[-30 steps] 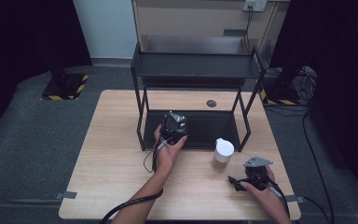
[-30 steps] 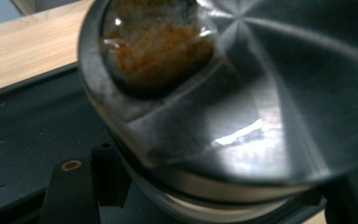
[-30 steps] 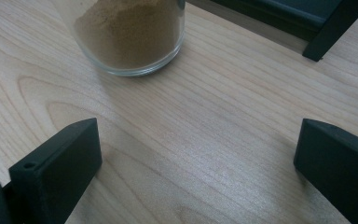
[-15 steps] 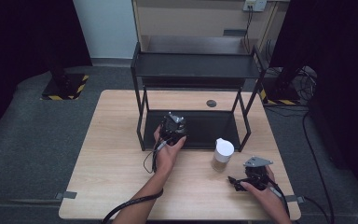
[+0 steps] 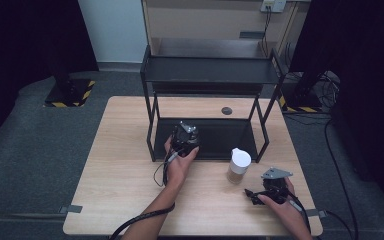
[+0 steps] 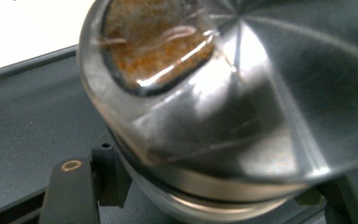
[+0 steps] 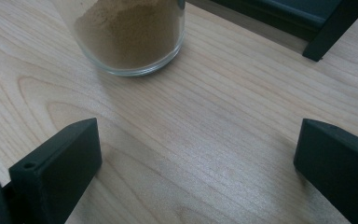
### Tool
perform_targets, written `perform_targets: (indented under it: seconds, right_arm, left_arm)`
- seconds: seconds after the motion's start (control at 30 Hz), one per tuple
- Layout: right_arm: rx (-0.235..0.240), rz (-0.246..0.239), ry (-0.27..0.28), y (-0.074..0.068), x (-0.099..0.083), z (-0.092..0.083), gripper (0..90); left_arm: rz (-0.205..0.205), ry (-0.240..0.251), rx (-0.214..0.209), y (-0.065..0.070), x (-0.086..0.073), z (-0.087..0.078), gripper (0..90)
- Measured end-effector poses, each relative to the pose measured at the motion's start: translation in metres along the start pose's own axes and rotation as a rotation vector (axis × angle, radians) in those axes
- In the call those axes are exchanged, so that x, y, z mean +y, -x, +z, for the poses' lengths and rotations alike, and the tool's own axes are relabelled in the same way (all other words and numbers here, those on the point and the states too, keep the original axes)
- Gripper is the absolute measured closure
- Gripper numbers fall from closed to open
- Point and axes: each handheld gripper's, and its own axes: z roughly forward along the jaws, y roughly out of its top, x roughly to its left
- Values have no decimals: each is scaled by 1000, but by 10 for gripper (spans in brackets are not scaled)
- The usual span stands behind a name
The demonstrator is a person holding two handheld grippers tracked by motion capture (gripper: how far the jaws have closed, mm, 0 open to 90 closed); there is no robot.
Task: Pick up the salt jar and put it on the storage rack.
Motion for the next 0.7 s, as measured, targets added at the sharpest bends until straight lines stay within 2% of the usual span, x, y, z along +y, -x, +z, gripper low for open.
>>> perform_targets:
  seconds: [0.07, 0.3, 0.63, 0.7]
  right_arm:
    - [0, 0, 0, 0, 0, 0, 13]
    - [0, -1, 0, 0, 0, 0, 13]
    - [0, 0, 0, 0, 0, 0, 12]
    - [0, 0, 0, 0, 0, 0, 13]
  left_arm:
    - [17, 6, 2, 0, -1, 1, 296]
    - [22, 48, -3, -1, -12, 1, 294]
    - [26, 53, 0, -1, -14, 1, 293]
    - [29, 44, 5, 1, -14, 1, 263]
